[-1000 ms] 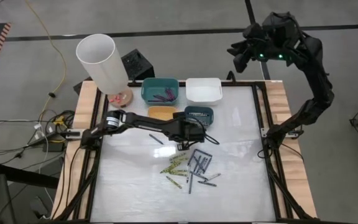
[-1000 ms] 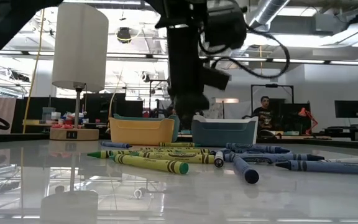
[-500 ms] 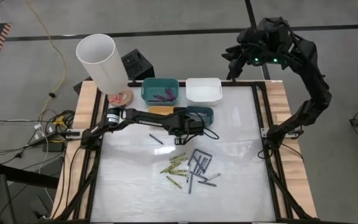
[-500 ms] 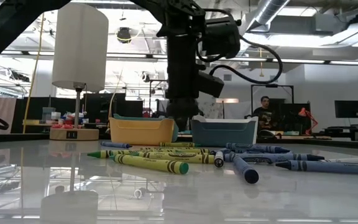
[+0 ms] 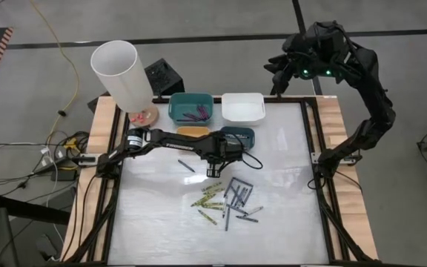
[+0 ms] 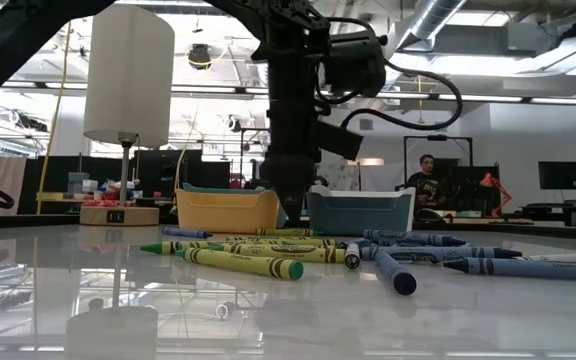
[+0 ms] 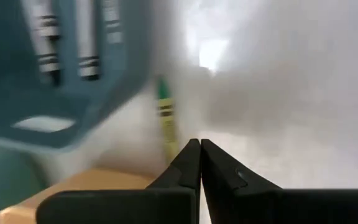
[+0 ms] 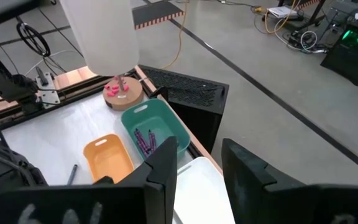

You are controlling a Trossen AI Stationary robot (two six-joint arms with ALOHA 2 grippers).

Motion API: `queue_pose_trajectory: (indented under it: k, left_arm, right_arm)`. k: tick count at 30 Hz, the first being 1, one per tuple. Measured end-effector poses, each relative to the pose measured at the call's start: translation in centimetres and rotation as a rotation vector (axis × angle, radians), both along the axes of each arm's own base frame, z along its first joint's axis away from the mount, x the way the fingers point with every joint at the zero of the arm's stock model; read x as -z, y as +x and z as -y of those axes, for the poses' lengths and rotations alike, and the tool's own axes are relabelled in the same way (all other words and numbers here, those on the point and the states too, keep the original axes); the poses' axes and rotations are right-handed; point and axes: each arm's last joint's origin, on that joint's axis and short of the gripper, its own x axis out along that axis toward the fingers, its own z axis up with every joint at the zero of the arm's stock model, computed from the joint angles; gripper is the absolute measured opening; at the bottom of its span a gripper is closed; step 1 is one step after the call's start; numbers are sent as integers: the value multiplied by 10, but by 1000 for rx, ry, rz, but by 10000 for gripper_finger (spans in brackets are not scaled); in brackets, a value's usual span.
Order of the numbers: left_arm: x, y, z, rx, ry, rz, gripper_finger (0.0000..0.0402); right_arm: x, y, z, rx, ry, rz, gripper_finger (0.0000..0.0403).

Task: Sort crayons
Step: Prepare the green crayon

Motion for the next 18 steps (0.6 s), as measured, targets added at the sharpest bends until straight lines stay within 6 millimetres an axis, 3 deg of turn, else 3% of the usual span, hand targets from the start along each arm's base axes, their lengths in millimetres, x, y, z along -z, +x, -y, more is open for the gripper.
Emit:
queue_pose_trajectory:
  k: [6, 10, 13, 18]
  left_arm:
    - [-1, -1, 20, 75, -84, -15, 0]
    - [-6, 0, 29, 75, 11, 9, 0]
    - [-7, -1, 24, 39, 111, 1, 0]
    - [0, -8, 7, -45, 128, -33, 0]
  right_arm:
    - [0, 0, 0, 0, -1, 0, 120]
    - [0, 0, 0, 0, -1, 0, 120]
    - [0, 0, 0, 0, -1, 0, 120]
    - [0, 0, 0, 0, 0, -1, 120]
